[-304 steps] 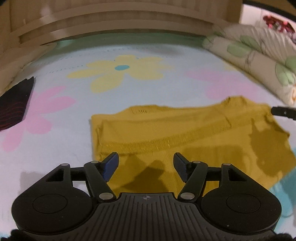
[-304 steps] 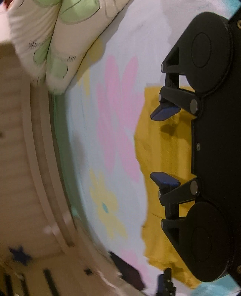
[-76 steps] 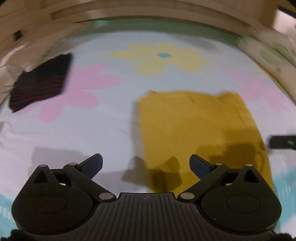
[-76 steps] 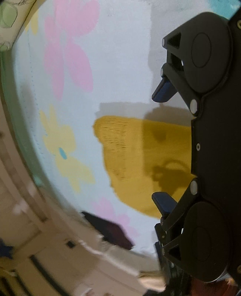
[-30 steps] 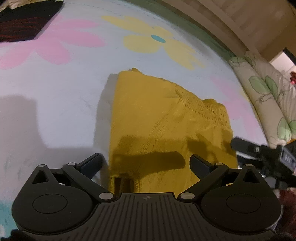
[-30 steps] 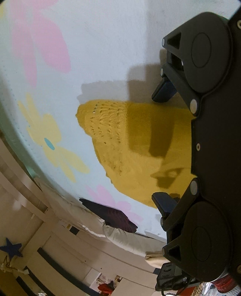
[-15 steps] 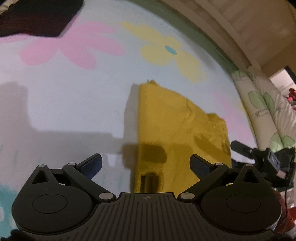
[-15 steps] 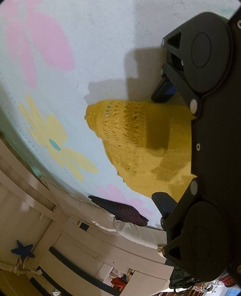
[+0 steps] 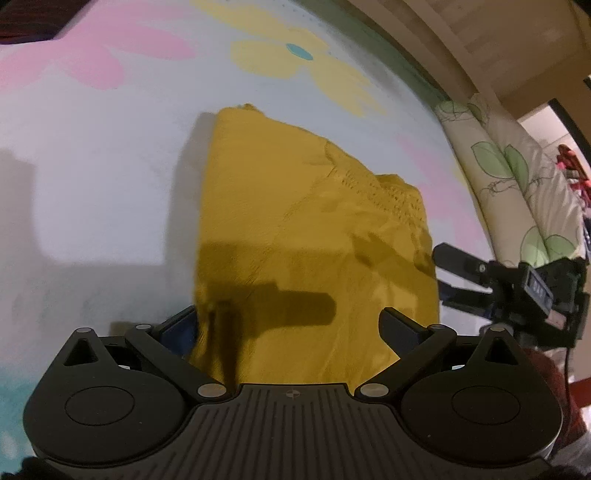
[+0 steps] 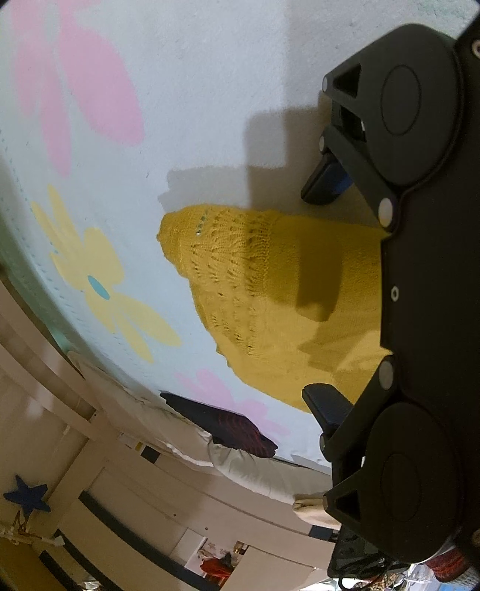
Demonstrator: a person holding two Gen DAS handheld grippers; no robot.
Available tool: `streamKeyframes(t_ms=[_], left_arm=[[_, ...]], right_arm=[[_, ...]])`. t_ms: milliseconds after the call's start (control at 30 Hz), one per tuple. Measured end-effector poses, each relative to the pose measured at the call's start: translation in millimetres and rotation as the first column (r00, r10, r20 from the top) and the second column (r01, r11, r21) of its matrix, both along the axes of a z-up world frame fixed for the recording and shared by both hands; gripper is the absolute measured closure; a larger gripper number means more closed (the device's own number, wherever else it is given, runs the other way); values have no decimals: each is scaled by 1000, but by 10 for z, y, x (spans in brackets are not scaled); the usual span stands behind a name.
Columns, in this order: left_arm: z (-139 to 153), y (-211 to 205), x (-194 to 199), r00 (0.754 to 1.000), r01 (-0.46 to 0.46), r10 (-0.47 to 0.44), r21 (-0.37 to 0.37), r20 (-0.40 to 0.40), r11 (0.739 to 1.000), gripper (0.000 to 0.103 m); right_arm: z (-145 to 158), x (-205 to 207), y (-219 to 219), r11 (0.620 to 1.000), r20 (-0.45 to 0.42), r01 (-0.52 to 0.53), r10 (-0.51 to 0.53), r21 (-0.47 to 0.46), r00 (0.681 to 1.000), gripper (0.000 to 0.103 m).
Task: Fold small clothes
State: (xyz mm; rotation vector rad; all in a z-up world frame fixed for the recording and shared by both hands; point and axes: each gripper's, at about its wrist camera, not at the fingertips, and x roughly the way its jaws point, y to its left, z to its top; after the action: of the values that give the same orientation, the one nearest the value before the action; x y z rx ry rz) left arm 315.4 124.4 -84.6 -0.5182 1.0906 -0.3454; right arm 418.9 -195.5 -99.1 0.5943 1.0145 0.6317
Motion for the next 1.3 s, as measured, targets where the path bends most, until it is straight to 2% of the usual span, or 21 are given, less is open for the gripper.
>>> streamKeyframes(t_ms=[167,400,567,633,667,700,733,767,833,967,1067,1167,1300], left_arm=[[-49,-86,152,999,-30,31,-41,20,999,1],[-92,-53,271,997,-30,37,-100,67,994,1],[-81,-44,275,997,-34,43,-114,69,993,3],[-61,-50,247,996,-55,61,-83,69,995,15],[-45,-55,236,996,-57,61,-62,70,996,19],[-25,-69,224,995,-58,61,-33,74,998,34],[-1,-77,198,994,-68,67,8,90,998,63],[11,-77,168,992,-78,74,36,102,996,71],[19,-43,107,990,-87,86,6,112,996,78],[250,-85,-30,983,-77,76,0,167,997,82],[489,-185,-190,980,-50,53,-20,194,999,82],[702,-278,-418,976,-27,35,-42,214,999,82],[975,-342,-797,971,7,7,-58,238,998,82]], right_arm=[[-35,52,-14,999,-1,22,-22,39,1000,0],[-143,199,0,987,18,65,-68,149,997,0],[-152,239,100,986,47,35,-43,166,998,0],[-128,240,122,988,43,37,-44,150,998,0],[-122,251,131,989,33,34,-39,146,999,4],[-119,264,138,989,18,28,-31,145,999,11],[-133,267,134,990,2,28,-28,136,1000,38],[-130,259,132,994,-1,38,-38,107,999,63],[-121,221,116,995,19,28,-30,97,999,63],[73,130,117,995,40,44,-48,90,998,66],[366,10,177,997,74,19,-25,79,997,66],[715,-206,185,998,126,-5,-4,68,992,66],[1003,-616,50,995,132,31,-43,94,990,66]])
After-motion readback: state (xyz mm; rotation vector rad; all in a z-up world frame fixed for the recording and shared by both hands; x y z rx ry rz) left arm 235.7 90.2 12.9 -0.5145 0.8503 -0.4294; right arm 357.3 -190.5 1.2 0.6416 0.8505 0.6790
